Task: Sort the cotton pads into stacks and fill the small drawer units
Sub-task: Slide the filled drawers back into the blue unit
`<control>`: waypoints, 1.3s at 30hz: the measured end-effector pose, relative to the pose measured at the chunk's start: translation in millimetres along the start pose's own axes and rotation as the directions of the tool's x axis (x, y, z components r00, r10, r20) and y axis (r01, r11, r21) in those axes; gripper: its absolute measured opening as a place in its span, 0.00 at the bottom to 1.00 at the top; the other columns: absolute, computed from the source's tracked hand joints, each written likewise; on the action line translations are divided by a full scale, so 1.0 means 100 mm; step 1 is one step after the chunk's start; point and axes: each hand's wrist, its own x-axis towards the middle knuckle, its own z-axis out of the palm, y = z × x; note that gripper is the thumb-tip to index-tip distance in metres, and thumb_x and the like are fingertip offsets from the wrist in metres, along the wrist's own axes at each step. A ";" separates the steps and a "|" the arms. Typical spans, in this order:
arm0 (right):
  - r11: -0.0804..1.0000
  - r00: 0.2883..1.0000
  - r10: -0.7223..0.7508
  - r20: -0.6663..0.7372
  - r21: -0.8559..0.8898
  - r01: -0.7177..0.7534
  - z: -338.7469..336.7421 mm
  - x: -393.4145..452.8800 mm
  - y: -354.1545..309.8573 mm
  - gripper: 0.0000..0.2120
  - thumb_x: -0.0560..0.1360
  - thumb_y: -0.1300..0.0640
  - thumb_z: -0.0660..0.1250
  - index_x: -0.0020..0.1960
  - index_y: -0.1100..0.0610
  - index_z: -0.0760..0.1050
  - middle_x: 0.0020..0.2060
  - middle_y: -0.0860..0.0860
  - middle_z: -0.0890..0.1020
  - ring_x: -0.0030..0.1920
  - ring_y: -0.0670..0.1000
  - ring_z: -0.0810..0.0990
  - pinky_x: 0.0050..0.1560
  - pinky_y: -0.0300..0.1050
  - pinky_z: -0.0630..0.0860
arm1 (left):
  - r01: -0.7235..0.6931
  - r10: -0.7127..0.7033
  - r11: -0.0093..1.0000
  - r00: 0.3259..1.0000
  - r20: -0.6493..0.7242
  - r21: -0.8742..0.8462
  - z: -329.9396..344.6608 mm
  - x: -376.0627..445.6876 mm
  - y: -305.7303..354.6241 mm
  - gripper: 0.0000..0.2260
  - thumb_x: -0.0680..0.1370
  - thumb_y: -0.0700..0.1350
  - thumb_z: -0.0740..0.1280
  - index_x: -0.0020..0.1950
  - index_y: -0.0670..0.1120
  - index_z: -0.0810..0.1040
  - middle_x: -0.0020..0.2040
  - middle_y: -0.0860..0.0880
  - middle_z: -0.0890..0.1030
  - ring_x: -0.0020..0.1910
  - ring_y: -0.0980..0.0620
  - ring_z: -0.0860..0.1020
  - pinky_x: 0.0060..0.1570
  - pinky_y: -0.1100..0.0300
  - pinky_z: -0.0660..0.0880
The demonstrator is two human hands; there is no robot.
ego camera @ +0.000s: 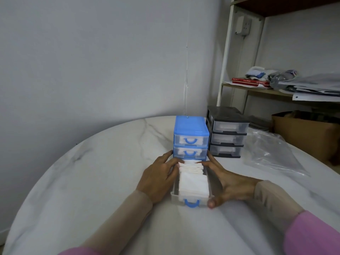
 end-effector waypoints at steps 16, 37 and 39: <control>0.999 0.979 -0.036 -0.203 -0.019 0.033 0.09 0.02 0.09 0.37 0.61 0.40 0.77 0.63 0.41 0.60 0.68 0.39 0.58 0.68 0.36 0.60 0.69 0.35 0.61 | 0.114 -0.081 0.910 0.992 0.099 -0.398 -0.01 0.04 -0.02 0.11 0.80 0.50 0.59 0.58 0.52 0.77 0.65 0.55 0.69 0.61 0.59 0.71 0.60 0.72 0.66; 0.994 0.926 -0.072 -0.370 -0.107 0.034 0.12 -0.02 0.13 0.28 0.66 0.36 0.71 0.61 0.40 0.63 0.59 0.34 0.68 0.59 0.35 0.68 0.55 0.26 0.65 | 0.040 0.009 0.905 0.994 0.112 -0.424 -0.03 -0.03 0.00 0.27 0.60 0.62 0.74 0.58 0.64 0.72 0.62 0.64 0.70 0.62 0.67 0.69 0.57 0.73 0.67; 0.997 0.922 -0.064 -0.382 -0.065 0.043 0.11 -0.02 0.14 0.27 0.67 0.37 0.70 0.60 0.39 0.61 0.59 0.35 0.70 0.59 0.37 0.71 0.56 0.30 0.68 | 0.047 0.004 0.900 0.993 0.117 -0.433 -0.03 -0.04 -0.01 0.27 0.61 0.62 0.73 0.59 0.65 0.69 0.62 0.64 0.70 0.62 0.68 0.68 0.57 0.73 0.67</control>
